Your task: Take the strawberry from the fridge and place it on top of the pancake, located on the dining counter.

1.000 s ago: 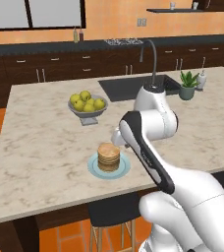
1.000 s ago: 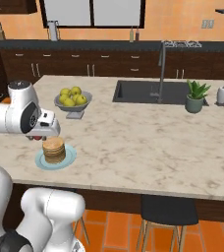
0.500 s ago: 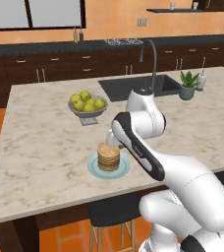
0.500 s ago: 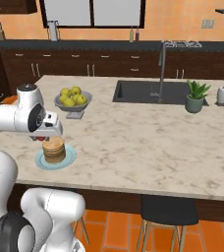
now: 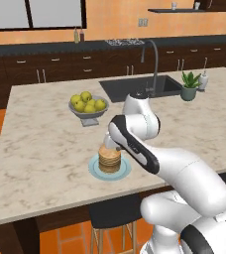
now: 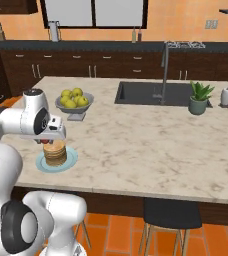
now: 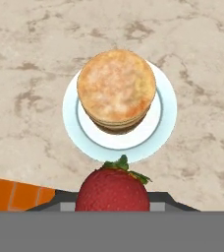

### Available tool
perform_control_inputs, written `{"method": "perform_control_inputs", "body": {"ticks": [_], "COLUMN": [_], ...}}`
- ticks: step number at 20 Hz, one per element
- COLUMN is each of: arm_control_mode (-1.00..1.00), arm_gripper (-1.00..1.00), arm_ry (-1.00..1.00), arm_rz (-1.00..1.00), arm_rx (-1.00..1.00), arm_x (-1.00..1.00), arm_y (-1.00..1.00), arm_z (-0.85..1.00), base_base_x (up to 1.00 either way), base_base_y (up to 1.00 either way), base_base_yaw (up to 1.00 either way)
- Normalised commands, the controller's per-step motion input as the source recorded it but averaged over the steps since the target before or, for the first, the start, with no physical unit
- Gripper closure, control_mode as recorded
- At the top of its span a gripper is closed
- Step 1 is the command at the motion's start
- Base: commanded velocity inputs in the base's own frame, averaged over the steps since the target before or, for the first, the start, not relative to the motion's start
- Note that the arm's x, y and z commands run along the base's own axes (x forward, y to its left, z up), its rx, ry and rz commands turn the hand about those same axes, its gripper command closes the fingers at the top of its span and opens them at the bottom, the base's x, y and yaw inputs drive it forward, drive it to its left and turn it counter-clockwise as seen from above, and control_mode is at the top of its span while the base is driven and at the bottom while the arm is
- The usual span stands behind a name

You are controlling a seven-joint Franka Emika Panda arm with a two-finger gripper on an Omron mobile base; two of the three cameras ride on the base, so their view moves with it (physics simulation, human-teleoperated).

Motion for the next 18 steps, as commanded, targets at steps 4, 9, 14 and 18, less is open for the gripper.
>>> {"method": "perform_control_inputs", "body": {"ticks": [4,9,14,18], "arm_control_mode": [-1.0,-1.0,-1.0,-1.0], "arm_gripper": [1.0,1.0,1.0,1.0], "arm_ry": [0.0,0.0,0.0,0.0], "arm_rz": [0.0,0.0,0.0,0.0], "arm_rx": [0.0,0.0,0.0,0.0], "arm_x": [0.28,0.4,0.3,0.25], "arm_y": [0.35,0.11,0.0,0.0], "arm_z": [-0.18,-0.22,-0.21,-0.18], "base_base_x": [0.0,0.0,0.0,0.0], "base_base_y": [0.0,0.0,0.0,0.0], "base_base_yaw": [0.0,0.0,0.0,0.0]}}
